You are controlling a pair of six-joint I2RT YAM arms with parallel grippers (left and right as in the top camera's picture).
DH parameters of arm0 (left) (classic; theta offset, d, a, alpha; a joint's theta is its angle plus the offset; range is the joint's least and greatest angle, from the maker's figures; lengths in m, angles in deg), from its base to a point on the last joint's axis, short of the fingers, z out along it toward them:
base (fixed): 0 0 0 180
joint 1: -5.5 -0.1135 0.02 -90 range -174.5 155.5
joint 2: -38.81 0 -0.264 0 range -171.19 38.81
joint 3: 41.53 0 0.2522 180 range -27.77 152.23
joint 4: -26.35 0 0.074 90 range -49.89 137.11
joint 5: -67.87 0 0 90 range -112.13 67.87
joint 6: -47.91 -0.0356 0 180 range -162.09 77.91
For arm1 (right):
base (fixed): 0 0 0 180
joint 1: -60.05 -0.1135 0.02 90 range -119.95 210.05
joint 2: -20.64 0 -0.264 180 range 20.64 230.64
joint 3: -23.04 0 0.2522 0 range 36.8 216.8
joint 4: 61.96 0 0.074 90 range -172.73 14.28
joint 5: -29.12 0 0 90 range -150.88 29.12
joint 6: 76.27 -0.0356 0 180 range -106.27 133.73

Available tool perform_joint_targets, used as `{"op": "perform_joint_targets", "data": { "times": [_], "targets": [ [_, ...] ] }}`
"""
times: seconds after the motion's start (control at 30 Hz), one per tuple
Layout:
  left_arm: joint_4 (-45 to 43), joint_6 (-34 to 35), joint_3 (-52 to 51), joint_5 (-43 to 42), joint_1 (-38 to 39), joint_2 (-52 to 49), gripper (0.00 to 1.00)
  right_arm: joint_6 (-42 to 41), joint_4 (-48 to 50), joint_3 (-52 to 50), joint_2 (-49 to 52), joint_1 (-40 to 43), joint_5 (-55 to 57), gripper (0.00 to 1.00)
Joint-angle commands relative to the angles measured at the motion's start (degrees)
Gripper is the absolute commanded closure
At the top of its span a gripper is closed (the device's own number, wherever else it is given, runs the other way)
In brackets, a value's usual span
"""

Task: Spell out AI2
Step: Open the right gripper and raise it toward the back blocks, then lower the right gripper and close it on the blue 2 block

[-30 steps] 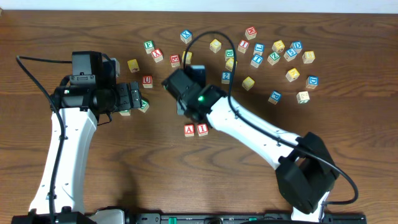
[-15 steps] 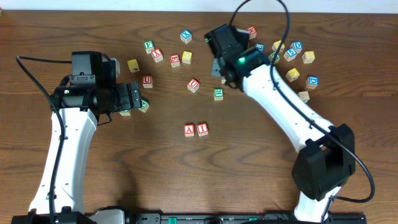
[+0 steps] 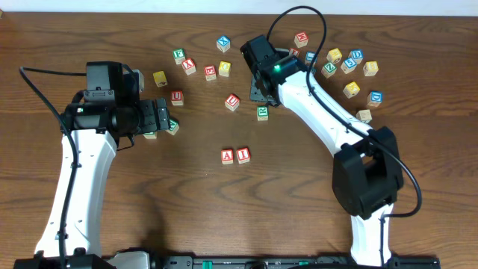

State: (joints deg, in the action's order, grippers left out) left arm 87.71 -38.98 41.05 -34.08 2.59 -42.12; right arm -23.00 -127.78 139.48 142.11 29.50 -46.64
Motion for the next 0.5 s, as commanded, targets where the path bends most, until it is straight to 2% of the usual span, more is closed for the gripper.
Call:
{"op": "perform_joint_targets", "data": {
  "times": [0.0,0.47],
  "targets": [
    [0.1,-0.5,-0.3,-0.5,-0.2,-0.5,0.04,2.8,-1.6,5.6,1.0,1.4,-3.5,0.48],
    [0.1,-0.5,-0.3,-0.5,-0.2,-0.5,0.04,6.9,-5.6,7.2,1.5,5.7,-7.8,0.48]
  ]
}}
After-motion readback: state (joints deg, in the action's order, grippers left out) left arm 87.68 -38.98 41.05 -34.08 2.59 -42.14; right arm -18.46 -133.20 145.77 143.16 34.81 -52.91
